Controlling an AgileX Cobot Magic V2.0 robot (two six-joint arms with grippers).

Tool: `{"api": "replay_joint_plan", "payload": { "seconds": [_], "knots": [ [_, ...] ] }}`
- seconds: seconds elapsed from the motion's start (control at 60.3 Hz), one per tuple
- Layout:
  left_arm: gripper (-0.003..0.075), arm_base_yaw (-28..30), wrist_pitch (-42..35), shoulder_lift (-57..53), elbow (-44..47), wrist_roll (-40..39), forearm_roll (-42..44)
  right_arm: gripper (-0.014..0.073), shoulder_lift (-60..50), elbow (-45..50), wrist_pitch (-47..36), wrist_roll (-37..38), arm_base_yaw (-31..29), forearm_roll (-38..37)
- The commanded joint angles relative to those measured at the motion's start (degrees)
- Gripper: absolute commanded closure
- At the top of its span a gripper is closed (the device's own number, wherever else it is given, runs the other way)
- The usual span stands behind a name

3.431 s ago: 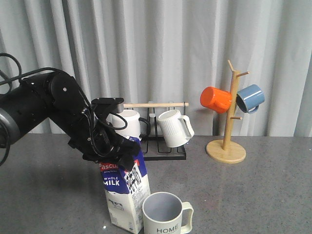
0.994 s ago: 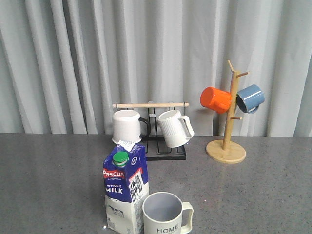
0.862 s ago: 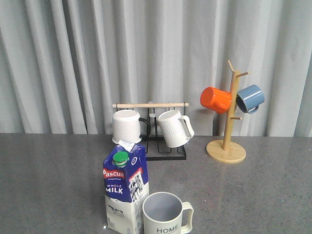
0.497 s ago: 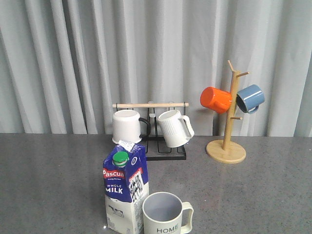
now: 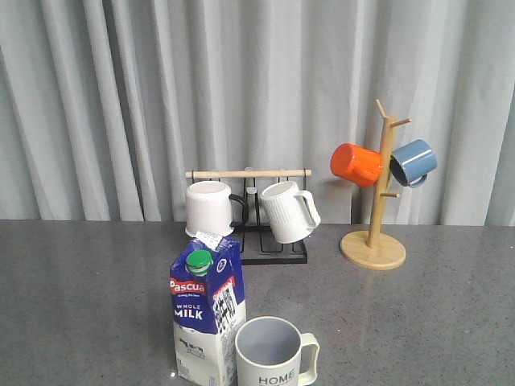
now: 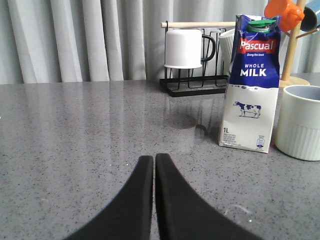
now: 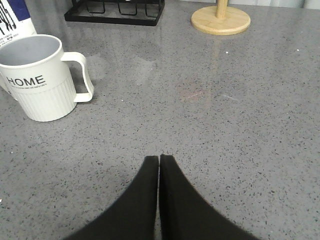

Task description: Place milk next to cup

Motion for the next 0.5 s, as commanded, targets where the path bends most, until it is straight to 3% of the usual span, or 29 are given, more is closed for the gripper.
{"api": "replay_joint_plan", "payload": {
  "seconds": [0.0, 0.166, 0.481],
  "knots": [
    [0.0728, 0.0, -5.7, -1.9, 0.6, 0.2, -0.1, 0.0598, 0.2, -1.5, -3.7, -0.1, 0.0, -1.2],
    [0.0728, 0.0, -11.5, -1.8, 4.5, 0.1, -0.2, 0.0598, 0.2, -1.5, -3.7, -0.1, 0.0, -1.2],
    [0.0728, 0.0, -11.9, -1.8, 4.5, 3.3, 0.9, 0.0598, 0.2, -1.5, -3.7, -0.1, 0.0, -1.2]
  ]
}}
